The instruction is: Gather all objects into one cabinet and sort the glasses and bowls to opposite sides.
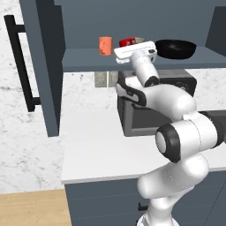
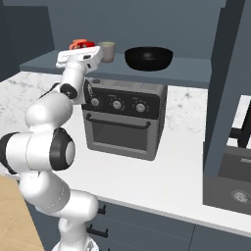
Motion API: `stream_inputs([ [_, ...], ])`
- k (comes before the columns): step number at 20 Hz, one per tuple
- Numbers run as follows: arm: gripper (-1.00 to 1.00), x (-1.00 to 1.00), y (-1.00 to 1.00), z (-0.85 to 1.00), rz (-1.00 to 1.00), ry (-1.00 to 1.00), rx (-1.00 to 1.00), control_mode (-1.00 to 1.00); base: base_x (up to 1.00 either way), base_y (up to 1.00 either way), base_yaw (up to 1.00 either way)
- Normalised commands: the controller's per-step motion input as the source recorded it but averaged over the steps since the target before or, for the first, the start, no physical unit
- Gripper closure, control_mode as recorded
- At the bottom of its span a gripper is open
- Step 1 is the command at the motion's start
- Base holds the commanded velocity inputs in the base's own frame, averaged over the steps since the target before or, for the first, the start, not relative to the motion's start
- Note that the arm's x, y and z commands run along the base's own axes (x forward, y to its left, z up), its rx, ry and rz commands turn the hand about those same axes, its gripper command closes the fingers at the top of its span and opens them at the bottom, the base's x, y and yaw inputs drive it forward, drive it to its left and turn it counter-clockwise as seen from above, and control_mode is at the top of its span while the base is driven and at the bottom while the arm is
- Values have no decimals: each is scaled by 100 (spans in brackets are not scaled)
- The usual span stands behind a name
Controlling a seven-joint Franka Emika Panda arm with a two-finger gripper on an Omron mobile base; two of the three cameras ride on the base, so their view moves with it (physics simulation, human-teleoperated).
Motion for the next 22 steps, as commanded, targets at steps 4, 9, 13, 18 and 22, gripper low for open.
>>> stream_inputs([
  [4, 100, 69, 0, -100, 4, -30, 7, -100, 0, 0, 0],
  [9, 100, 87, 0, -100, 3, -27, 5, -100, 0, 0, 0],
  [13, 100, 91, 1, -100, 4, -34, 3, -100, 0, 0, 0],
  [18, 100, 86, 3, -100, 4, -39, 1, -100, 0, 0, 0],
  [22, 100, 77, 1, -100, 4, -39, 1, -100, 0, 0, 0],
])
